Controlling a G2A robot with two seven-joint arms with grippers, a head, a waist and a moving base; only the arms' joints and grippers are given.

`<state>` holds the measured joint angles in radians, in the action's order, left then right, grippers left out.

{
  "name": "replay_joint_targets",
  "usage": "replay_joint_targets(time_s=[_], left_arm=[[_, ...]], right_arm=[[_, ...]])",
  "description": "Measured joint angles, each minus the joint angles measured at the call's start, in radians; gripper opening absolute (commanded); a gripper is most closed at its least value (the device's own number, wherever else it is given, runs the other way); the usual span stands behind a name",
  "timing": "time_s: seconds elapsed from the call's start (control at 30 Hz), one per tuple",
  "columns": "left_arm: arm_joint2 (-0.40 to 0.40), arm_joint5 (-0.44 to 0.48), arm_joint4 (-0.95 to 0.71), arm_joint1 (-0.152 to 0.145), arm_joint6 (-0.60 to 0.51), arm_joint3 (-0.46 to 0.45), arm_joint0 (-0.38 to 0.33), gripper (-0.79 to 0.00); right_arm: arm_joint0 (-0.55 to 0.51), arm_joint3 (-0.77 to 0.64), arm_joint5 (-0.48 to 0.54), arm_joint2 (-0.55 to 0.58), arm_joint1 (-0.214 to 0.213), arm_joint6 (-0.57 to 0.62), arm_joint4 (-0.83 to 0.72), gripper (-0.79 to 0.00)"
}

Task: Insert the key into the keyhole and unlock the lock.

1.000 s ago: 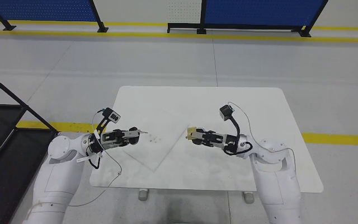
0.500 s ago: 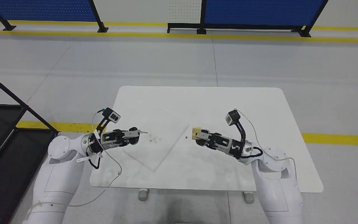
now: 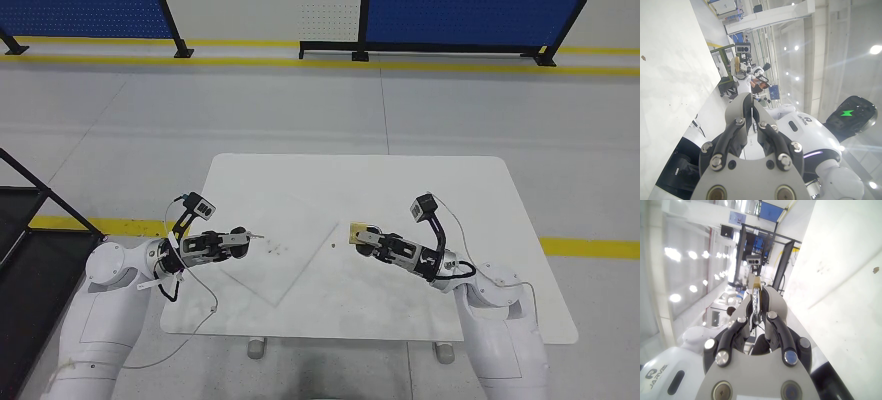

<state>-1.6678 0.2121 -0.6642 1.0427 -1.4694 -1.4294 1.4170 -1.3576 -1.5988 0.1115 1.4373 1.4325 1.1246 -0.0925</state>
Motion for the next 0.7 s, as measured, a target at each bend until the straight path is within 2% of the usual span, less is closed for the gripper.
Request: replay_joint_targets(time_s=[0.33,0.5,0.7], left_arm=[[0.012,-0.006,0.009,0.002,0.016,-0.013,0.002,-0.785],[0.102,-0.027,0.036,0.011,0.082,-0.060,-0.009,-0.785],[0.194,-0.027,0.039,0.022,0.130,-0.048,-0.045,-0.785]], right_arm=[[0.000,0.000,0.000,0.000,0.000,0.000,0.000,-0.785],[0.000,0.000,0.000,0.000,0.000,0.000,0.000,-0.785],[0.000,0.000,0.000,0.000,0.000,0.000,0.000,-0.785]])
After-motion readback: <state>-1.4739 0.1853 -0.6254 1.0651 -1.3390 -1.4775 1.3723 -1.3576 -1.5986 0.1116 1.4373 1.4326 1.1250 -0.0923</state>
